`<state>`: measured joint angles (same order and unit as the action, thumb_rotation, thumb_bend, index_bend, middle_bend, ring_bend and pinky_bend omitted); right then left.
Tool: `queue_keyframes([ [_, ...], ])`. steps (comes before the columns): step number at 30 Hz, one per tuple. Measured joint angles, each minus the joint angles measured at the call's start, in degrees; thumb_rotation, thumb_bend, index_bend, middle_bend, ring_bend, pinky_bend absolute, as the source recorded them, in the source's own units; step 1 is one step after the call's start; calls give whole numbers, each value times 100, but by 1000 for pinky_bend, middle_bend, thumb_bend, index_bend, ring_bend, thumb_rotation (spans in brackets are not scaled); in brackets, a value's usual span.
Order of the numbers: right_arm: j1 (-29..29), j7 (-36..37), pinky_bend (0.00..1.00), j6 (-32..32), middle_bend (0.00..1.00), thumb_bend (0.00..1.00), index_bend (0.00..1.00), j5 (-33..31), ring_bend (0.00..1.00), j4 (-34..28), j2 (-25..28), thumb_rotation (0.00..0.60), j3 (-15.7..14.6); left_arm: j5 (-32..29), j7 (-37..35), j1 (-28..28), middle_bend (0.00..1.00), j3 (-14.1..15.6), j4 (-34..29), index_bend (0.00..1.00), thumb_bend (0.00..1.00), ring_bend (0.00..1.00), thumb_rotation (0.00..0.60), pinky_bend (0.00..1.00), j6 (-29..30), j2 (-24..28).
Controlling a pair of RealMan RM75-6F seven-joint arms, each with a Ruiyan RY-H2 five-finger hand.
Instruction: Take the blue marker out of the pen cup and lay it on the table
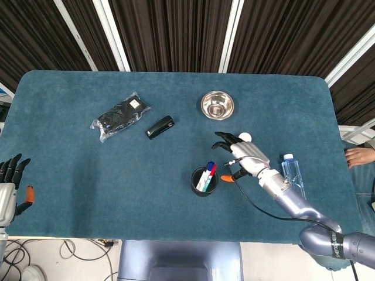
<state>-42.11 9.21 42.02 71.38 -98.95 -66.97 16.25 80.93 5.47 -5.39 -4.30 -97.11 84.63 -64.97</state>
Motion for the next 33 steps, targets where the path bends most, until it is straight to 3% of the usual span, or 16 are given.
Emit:
queue_keyframes([
  [13,-323,-764,157,97,0,335,359,-285,0,194,-484,600,-208,-69,-39,9,0,-19,-40,88,560,0,600,0,-16,5],
  [33,-597,-939,157,-47,0,349,435,-483,0,390,-490,600,-286,-130,-17,4,0,-30,-30,88,560,0,600,0,-57,0],
])
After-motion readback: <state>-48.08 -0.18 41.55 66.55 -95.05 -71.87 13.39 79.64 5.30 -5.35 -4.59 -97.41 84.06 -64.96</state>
